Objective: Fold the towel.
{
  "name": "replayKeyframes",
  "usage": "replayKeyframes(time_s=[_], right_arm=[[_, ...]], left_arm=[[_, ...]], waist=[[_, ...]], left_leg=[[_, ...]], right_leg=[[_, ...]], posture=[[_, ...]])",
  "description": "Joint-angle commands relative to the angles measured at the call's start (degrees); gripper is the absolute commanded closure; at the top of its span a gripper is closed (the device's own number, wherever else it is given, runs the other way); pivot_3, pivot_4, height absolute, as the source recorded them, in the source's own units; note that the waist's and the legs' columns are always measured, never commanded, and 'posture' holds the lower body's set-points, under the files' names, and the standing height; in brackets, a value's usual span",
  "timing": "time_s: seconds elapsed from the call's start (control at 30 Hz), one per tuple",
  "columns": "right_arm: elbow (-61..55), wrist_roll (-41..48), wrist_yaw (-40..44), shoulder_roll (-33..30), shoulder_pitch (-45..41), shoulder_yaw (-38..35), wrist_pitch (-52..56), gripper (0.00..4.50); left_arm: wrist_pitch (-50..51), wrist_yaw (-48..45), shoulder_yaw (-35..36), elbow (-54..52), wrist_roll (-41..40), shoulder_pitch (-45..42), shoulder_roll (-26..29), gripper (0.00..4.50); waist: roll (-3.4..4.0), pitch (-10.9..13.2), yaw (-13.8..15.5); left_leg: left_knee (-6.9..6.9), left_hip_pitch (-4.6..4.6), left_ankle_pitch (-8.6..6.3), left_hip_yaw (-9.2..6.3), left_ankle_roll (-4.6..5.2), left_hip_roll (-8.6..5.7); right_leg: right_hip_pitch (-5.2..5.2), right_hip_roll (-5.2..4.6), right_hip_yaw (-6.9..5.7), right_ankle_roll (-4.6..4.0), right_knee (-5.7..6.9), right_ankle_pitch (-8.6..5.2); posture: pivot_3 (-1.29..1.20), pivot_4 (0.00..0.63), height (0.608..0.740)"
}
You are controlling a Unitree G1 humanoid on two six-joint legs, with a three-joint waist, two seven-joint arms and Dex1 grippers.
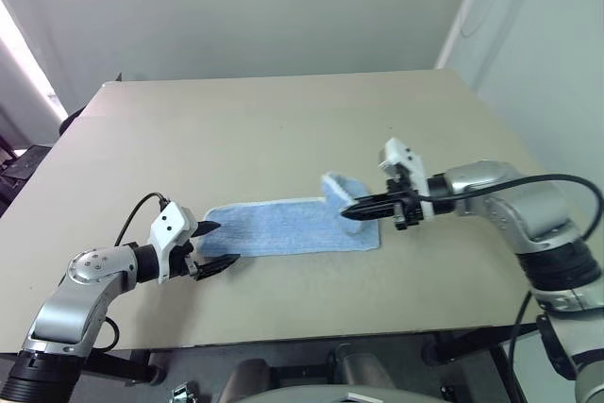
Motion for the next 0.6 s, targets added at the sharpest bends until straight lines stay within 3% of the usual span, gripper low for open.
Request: replayKeyframes(time_s=[0.03, 0.23, 0.47, 0.6], right_arm=[[3.0, -3.9, -1.9, 4.6, -3.3, 4.8, -1.1, 4.49], [13.9, -10.2, -8.2, 14.1, -6.0, 7.8, -2.6, 4.49], [14.0, -9.6, -6.0, 15.4, -4.9, 5.7, -4.2, 4.49], [11.2, -7.5, -3.7, 15.3, -3.8, 4.0, -5.1, 3.47]], left_arm=[[-0.6, 0.3, 0.7, -1.3, 0.3, -0.8, 0.1, 0.12], [-0.2, 0.8, 0.5, -2.0, 0.7, -0.5, 0.1, 0.12], [0.2, 0.8, 1.0, -2.1, 0.7, 0.1, 0.7, 0.12], [0.1, 0.6, 1.0, -1.6, 0.8, -0.3, 0.9, 0.12]], waist=[[0.0, 0.0, 0.0], [-0.04, 0.0, -0.2], [-0.04, 0.0, -0.2], [-0.04, 0.0, -0.3]], left_leg=[[0.0, -0.02, 0.0, 0.0, 0.0, -0.01], [0.04, -0.03, 0.0, 0.03, -0.01, -0.04], [0.04, -0.06, 0.0, 0.02, -0.01, -0.05], [0.04, -0.02, 0.0, 0.02, -0.01, -0.05]], right_leg=[[-0.01, -0.02, 0.0, -0.13, -0.01, 0.08], [-0.04, -0.12, 0.03, -0.18, 0.04, 0.13], [-0.08, -0.2, 0.02, -0.17, 0.07, 0.15], [-0.08, -0.18, 0.02, -0.16, 0.17, 0.14]], posture=[[0.0, 0.0, 0.74], [0.0, 0.0, 0.74], [0.0, 0.0, 0.74], [0.0, 0.0, 0.74]])
